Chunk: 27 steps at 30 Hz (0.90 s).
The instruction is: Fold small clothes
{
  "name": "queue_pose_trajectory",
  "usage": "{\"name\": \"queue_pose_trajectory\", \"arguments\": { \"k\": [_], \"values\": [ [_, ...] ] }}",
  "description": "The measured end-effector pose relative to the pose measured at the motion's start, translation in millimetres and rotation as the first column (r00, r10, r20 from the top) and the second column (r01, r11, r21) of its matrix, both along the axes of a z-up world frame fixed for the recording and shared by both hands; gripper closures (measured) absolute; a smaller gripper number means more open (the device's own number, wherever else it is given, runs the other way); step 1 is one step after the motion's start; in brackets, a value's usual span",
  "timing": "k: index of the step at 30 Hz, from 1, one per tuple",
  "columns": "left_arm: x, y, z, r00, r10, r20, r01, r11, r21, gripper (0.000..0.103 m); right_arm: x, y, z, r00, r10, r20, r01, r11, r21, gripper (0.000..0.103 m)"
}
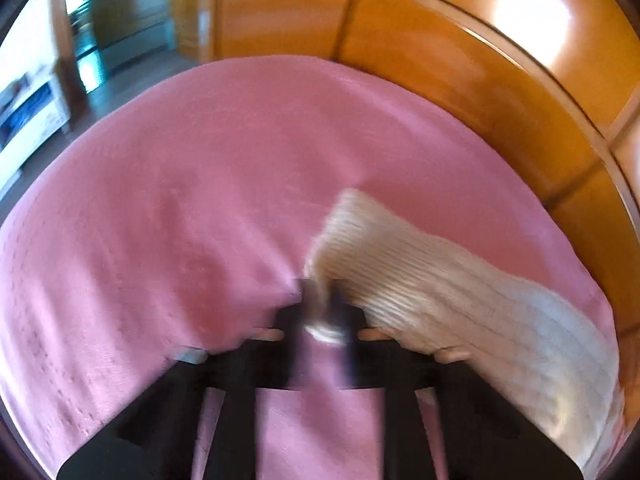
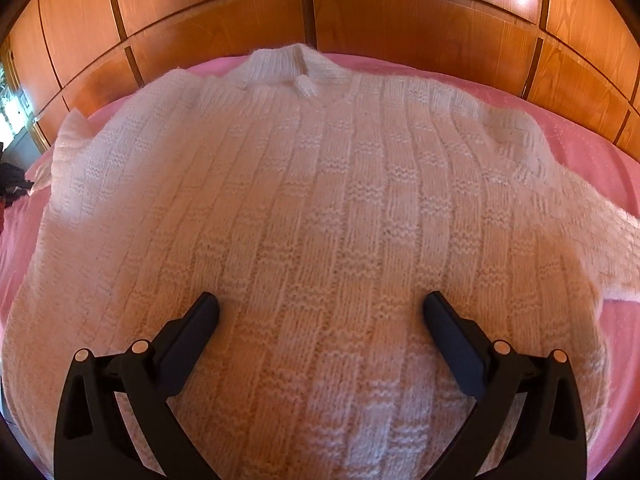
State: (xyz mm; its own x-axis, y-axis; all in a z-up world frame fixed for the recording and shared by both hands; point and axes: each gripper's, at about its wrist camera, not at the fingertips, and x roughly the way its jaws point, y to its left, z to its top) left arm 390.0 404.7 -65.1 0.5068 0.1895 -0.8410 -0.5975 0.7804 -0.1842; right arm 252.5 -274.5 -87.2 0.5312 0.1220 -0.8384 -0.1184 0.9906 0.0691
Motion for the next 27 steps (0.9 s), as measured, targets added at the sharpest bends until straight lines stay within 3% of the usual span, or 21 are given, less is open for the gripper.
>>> {"name": "queue_pose_trajectory", "arguments": {
  "k": [4, 8, 13, 16, 17, 19, 21, 24, 27],
  "values": [
    [-44, 4, 36, 0.992, 0.008, 0.125, -0.014, 0.999, 0.047, 0.099, -1, -1, 2, 1.000, 0.000, 0.002, 0.000, 1.000, 0.001, 0.002],
    [-108, 33, 52, 0.986, 0.099, 0.133, -0.113, 0.988, 0.105, 0.099, -2, 0, 3, 1.000, 0.000, 0.006, 0.000, 1.000, 0.007, 0.002],
    [-162, 54, 28, 0.988, 0.152, -0.020, -0.146, 0.972, 0.184, 0.099, -4, -2, 5, 1.000, -0.001, 0.010, 0.001, 1.000, 0.011, 0.002],
    [-178, 61, 3, 0.957, 0.241, -0.159, -0.201, 0.951, 0.235, 0.097, -6, -4, 5, 1.000, -0.002, 0.012, 0.002, 1.000, 0.018, 0.002],
    [-184, 62, 2, 0.952, 0.259, -0.163, -0.219, 0.948, 0.232, 0.094, -6, -4, 6, 1.000, -0.002, 0.012, 0.002, 1.000, 0.019, 0.002],
    [-203, 61, 10, 0.951, 0.290, -0.106, -0.270, 0.947, 0.171, 0.080, -7, -6, 6, 1.000, -0.003, 0.014, 0.003, 1.000, 0.022, 0.002],
    [-215, 45, 22, 0.967, 0.253, -0.036, -0.247, 0.962, 0.120, 0.080, -7, -7, 6, 1.000, -0.003, 0.015, 0.003, 1.000, 0.024, 0.002],
    [-226, -1, 32, 0.995, 0.085, 0.061, -0.085, 0.996, -0.009, 0.080, -7, -9, 6, 1.000, -0.004, 0.019, 0.003, 0.999, 0.032, 0.002],
    [-227, -54, 27, 0.989, -0.082, 0.120, 0.097, 0.987, -0.128, 0.080, -8, -11, 7, 1.000, -0.005, 0.020, 0.004, 0.999, 0.033, 0.002]
  ]
}}
